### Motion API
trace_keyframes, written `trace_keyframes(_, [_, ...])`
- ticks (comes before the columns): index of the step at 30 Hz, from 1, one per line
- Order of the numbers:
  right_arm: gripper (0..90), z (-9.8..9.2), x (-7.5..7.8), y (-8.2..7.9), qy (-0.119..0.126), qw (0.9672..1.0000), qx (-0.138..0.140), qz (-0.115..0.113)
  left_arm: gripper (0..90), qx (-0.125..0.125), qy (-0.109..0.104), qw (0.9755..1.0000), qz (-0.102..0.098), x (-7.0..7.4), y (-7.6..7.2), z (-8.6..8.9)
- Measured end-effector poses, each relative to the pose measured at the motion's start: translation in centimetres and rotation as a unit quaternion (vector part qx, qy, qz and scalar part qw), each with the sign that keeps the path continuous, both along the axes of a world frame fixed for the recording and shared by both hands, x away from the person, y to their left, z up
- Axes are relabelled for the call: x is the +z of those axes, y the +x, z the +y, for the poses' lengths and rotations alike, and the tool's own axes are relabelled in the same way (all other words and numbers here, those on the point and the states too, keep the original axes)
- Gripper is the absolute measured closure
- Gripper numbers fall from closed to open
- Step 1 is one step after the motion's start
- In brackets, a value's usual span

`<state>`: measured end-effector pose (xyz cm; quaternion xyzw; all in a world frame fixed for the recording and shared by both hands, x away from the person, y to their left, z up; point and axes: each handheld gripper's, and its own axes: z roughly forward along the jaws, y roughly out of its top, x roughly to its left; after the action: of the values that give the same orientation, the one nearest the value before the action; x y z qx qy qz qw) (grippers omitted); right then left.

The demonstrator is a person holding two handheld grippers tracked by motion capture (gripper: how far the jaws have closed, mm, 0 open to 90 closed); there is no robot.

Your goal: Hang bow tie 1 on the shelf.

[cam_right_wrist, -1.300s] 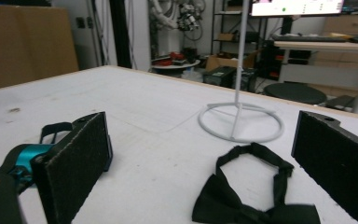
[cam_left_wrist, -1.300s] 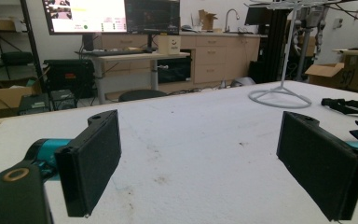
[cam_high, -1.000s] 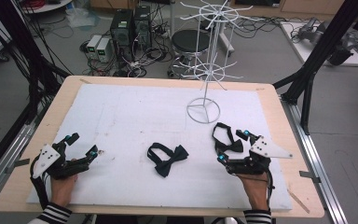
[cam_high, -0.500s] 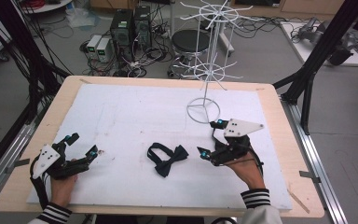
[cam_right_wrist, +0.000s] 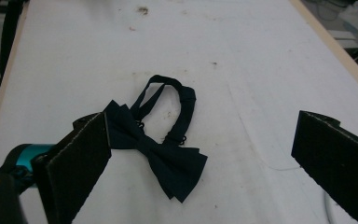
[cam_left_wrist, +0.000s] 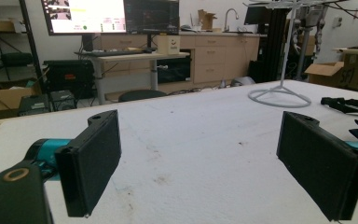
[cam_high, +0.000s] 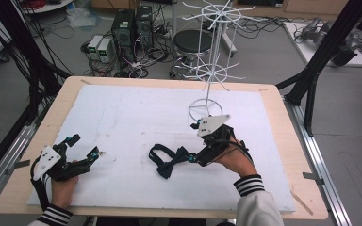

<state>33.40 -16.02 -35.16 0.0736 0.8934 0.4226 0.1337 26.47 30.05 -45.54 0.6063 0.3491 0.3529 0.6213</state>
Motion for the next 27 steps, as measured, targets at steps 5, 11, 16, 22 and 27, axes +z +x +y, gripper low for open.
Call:
trace_keyframes(5, [3.7, 1.9, -0.2, 0.5, -0.041, 0.9987, 0.031, 0.004, 14.2, -0.001, 0.000, 1.0000, 0.000, 0.0, 0.0, 0.0])
trace_keyframes(11, [3.7, 3.9, -1.0, 1.0, -0.093, 0.9931, 0.069, 0.017, 14.2, -0.001, 0.001, 1.0000, -0.001, 0.0, 0.0, 0.0])
trace_keyframes(16, [3.7, 5.3, -1.4, 1.3, -0.118, 0.9886, 0.091, 0.022, 14.2, -0.001, 0.001, 1.0000, 0.000, 0.0, 0.0, 0.0])
trace_keyframes(22, [3.9, 6.4, -2.1, 1.7, -0.146, 0.9828, 0.109, 0.031, 14.2, -0.001, 0.001, 1.0000, 0.000, 0.0, 0.0, 0.0])
trace_keyframes(27, [4.6, 6.8, -2.7, 1.9, -0.160, 0.9799, 0.114, 0.032, 14.2, -0.001, 0.001, 1.0000, -0.001, 0.0, 0.0, 0.0])
